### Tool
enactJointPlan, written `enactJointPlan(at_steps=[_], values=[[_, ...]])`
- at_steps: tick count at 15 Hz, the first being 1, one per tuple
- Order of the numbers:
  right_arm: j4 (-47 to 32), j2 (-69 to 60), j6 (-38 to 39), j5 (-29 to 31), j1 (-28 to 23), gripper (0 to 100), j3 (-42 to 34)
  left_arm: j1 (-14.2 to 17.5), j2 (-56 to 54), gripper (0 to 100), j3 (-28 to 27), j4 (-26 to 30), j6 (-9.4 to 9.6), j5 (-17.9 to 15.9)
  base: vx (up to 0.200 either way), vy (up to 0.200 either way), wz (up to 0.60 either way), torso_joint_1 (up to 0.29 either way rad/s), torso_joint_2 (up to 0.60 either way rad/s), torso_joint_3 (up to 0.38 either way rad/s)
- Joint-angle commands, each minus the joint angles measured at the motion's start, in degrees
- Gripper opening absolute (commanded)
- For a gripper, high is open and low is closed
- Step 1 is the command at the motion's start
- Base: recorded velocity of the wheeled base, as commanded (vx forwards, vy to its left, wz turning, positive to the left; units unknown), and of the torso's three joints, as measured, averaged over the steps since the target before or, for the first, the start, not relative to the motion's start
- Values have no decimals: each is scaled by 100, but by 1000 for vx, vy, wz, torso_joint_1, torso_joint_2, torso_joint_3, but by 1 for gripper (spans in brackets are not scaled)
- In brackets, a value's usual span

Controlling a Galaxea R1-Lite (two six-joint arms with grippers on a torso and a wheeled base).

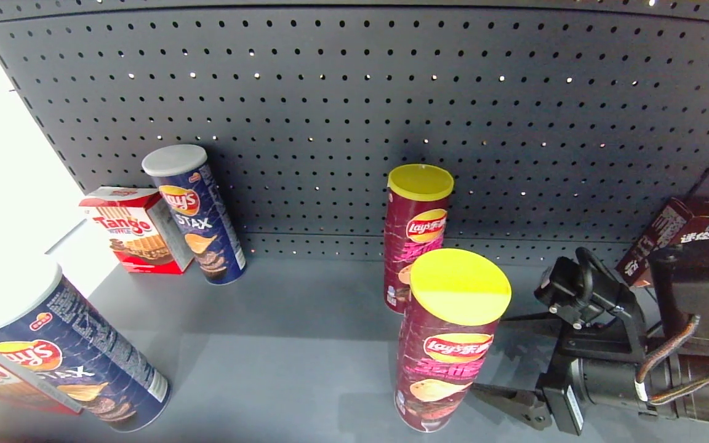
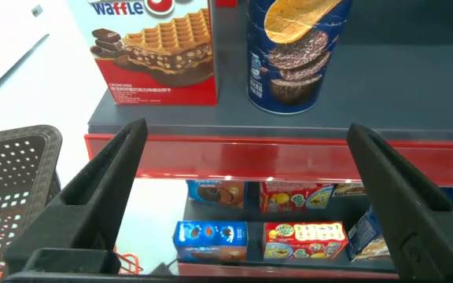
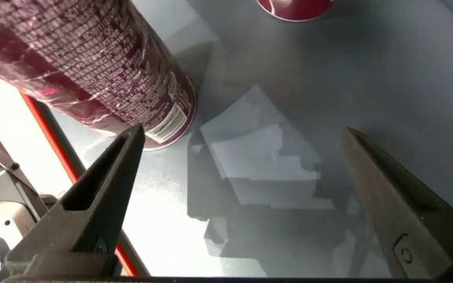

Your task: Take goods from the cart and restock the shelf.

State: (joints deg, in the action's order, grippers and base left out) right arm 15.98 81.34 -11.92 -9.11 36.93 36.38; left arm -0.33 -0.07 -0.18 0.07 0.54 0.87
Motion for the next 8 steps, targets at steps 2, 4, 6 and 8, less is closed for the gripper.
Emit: enactJointPlan(at_steps=[2, 4, 6, 8], values=[[10, 5, -3, -3, 43, 100, -8, -2, 7, 100, 1, 1, -1, 1, 0, 0, 0, 0, 0, 0], [10, 93, -12, -3, 52, 100, 10, -2, 7, 100, 1, 1, -1, 1, 0, 0, 0, 0, 0, 0], [10, 119, -12, -3, 113, 100, 36, -2, 7, 100, 1, 1, -1, 1, 0, 0, 0, 0, 0, 0], [10, 163, -3, -3, 113, 100, 71, -2, 7, 100, 1, 1, -1, 1, 0, 0, 0, 0, 0, 0]])
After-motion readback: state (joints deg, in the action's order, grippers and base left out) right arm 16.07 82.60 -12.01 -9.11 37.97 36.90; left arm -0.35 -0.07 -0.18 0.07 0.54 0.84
